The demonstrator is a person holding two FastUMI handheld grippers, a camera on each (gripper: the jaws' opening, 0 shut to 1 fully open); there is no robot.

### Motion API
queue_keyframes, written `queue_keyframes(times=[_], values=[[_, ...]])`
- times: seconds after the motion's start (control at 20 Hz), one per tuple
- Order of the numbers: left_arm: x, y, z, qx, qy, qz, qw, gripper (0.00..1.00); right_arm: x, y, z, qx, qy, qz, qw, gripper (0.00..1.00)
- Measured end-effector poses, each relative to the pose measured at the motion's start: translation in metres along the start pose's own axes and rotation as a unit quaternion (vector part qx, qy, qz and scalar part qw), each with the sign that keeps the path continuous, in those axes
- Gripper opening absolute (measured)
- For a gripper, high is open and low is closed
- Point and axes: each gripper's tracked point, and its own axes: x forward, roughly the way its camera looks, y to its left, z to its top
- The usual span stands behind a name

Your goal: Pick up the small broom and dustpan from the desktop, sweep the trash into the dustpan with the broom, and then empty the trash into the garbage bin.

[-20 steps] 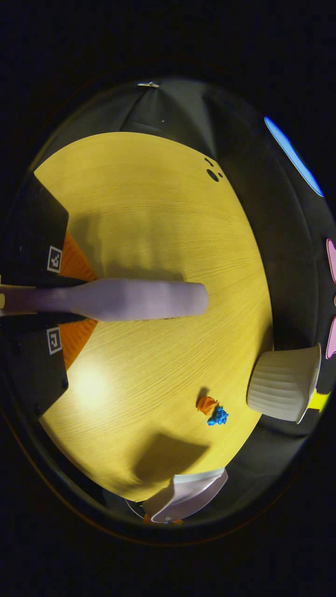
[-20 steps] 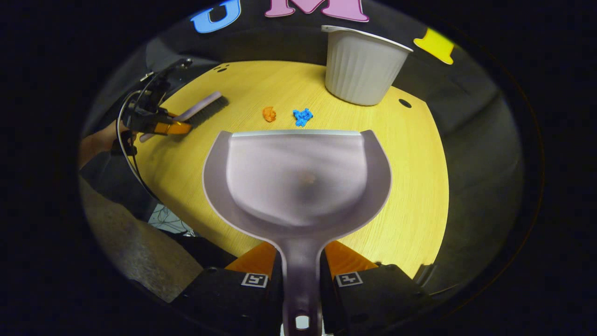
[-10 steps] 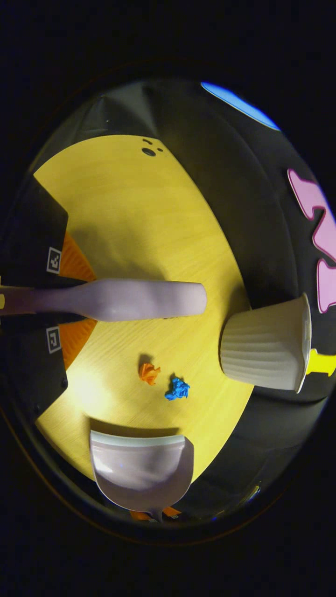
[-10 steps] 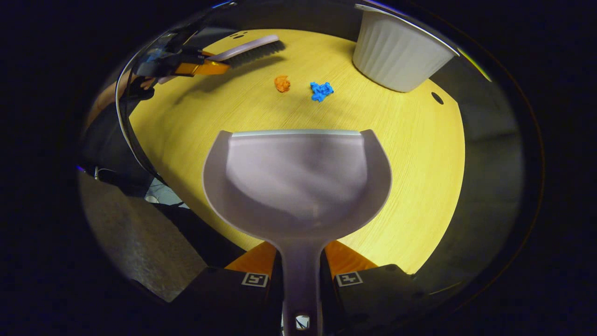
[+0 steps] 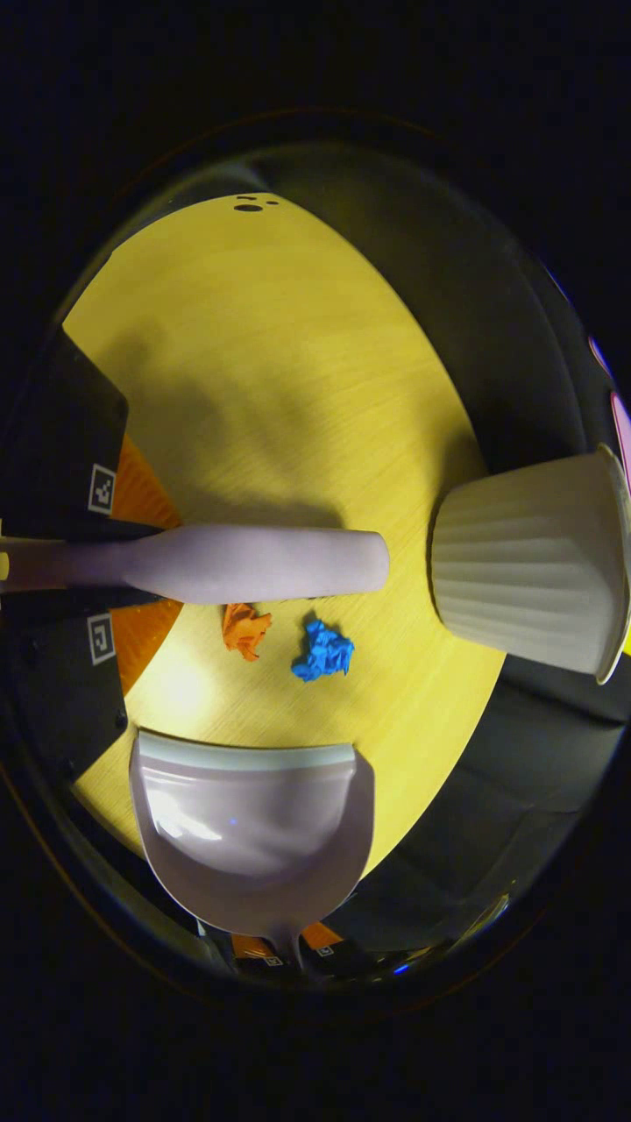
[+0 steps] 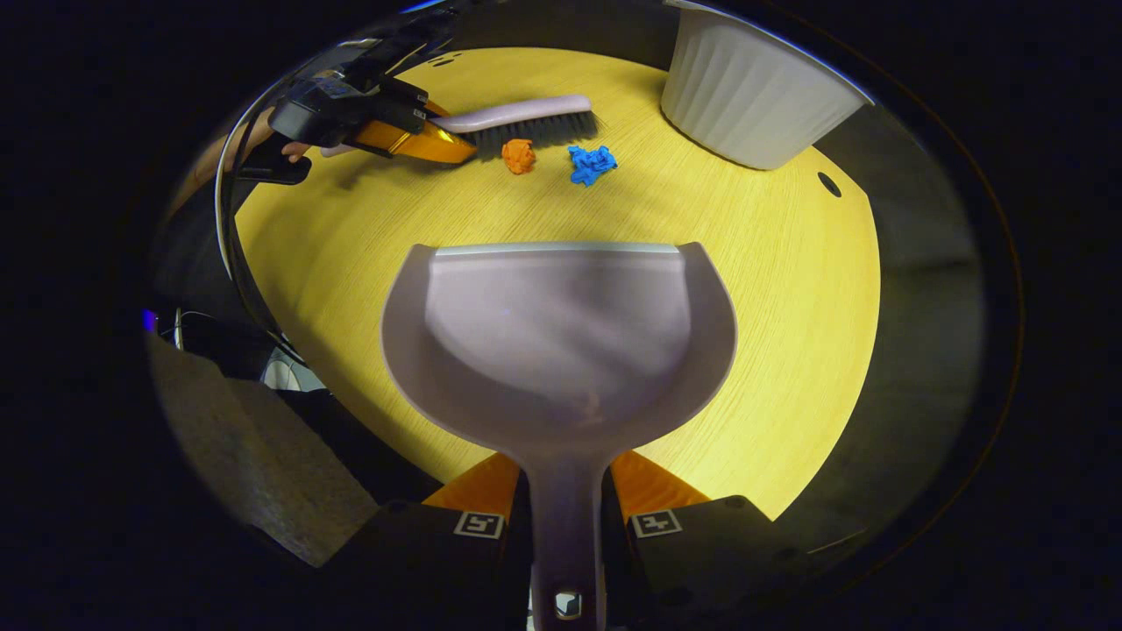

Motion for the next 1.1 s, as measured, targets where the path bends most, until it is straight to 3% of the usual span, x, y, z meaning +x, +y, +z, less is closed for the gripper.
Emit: queue_keyframes(times=[0.3,0.45,0.6,0.65,0.7,0.8,1.1], values=[[0.002,-0.083,0.004,0.015,0.016,-0.128,0.992,0.24,0.003,-0.007,0.000,-0.018,-0.010,0.002,1.000,0.38],[-0.004,-0.105,0.004,0.015,0.028,-0.166,0.986,0.27,0.007,-0.007,-0.001,-0.022,-0.026,0.006,0.999,0.38],[-0.023,-0.109,0.005,-0.005,0.017,-0.149,0.989,0.27,0.013,-0.008,-0.001,-0.014,-0.061,0.001,0.998,0.38],[-0.029,-0.108,0.006,-0.017,0.008,-0.140,0.990,0.27,0.013,-0.007,-0.001,-0.006,-0.074,-0.001,0.997,0.43],[-0.039,-0.108,0.010,-0.028,-0.003,-0.134,0.991,0.27,0.012,-0.005,0.000,0.002,-0.086,-0.001,0.996,0.38],[-0.058,-0.098,0.011,-0.047,-0.027,-0.110,0.992,0.27,0.011,-0.001,0.002,0.027,-0.108,-0.002,0.994,0.38],[-0.104,-0.048,-0.015,-0.093,-0.075,0.011,0.993,0.27,-0.036,-0.024,0.020,0.101,-0.155,-0.024,0.982,0.38]])
